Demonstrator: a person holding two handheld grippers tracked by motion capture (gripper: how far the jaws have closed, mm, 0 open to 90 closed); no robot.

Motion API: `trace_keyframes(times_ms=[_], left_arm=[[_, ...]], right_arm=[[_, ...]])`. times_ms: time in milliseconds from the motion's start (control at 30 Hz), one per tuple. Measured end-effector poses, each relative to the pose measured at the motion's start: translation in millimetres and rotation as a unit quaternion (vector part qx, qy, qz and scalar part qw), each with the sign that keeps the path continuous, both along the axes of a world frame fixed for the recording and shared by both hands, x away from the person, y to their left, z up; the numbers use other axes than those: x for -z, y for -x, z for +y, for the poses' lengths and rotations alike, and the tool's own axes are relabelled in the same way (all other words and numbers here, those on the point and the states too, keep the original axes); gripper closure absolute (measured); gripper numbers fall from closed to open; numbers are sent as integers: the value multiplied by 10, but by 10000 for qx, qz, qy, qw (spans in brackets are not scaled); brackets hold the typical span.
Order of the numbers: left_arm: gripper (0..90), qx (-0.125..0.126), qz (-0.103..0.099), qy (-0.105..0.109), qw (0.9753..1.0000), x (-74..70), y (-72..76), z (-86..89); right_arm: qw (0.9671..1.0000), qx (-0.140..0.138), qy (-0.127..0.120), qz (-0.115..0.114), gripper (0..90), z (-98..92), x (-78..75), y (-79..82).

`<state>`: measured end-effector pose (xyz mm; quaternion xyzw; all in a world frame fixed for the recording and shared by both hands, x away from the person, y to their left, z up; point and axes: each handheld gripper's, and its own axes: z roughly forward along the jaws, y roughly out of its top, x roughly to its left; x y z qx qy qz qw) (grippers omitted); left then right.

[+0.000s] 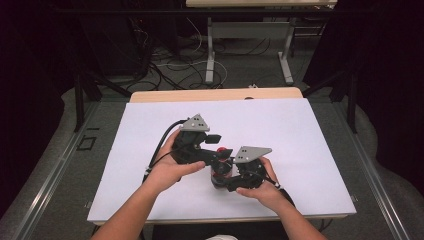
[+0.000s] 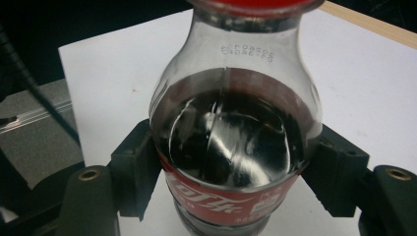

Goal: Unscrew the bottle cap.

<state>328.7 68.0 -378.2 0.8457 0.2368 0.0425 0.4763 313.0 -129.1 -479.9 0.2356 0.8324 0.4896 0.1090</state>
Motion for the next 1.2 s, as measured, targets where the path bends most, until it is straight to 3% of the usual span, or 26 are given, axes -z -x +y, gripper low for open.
trace_keyframes(times_ms=[100, 133, 367, 633, 867, 1033, 1100, 1200], left_arm=[[362, 361, -2, -4, 9993, 34, -32, 37], [363, 425, -15, 24, 9991, 50, -37, 43], [441, 759, 77, 2, 9971, 117, -99, 116], [481, 816, 114, 73, 9966, 141, -136, 133], [600, 922, 113, 63, 9957, 151, -113, 83], [613, 728, 102, -14, 9973, 150, -84, 44], [615, 518, 101, -29, 9986, 142, -62, 30], [616, 11, 151, -86, 9998, 121, 14, -20]], right_arm=[[9999, -120, 10, -67, 298, 12, -3, 3], [9998, -155, 76, 54, 297, 9, -13, 17], [9997, -214, 112, 53, 298, 28, -4, 26], [9996, -252, 57, 91, 298, 38, -7, 37], [9996, -288, 68, 45, 298, 43, -1, 34], [9996, -262, 99, 85, 298, 41, 7, 29], [9997, -189, 108, 121, 298, 38, 3, 31], [9999, -87, 112, 62, 299, 37, 2, 24]])
